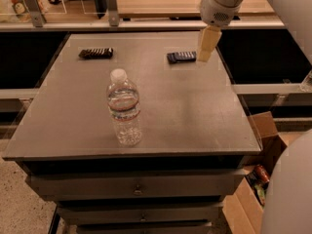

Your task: Pick rxbar blueberry

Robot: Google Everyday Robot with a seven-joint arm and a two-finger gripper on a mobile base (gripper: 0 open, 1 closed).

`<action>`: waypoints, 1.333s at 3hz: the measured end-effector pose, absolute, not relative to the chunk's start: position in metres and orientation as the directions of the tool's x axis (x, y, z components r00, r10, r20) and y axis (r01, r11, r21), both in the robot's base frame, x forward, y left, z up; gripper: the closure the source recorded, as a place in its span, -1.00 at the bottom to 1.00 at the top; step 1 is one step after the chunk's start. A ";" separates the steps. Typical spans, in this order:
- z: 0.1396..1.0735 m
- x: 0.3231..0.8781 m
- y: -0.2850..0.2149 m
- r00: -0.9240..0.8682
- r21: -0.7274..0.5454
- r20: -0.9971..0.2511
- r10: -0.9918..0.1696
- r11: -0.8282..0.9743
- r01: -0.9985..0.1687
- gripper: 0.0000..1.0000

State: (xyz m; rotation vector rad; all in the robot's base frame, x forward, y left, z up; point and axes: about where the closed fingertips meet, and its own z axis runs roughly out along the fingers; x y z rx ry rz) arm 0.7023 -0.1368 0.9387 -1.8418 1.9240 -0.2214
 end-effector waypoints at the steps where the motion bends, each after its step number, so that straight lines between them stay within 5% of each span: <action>1: 0.937 0.724 -0.146 -0.001 -0.492 -0.183 -0.983 0.093 -0.866 -1.00; 4: 0.906 0.790 -0.178 -0.019 -0.527 -0.156 -0.988 0.099 -0.844 -1.00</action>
Offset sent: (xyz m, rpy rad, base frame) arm 0.0798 -0.0302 -0.0033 -0.0864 -0.1685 -0.0594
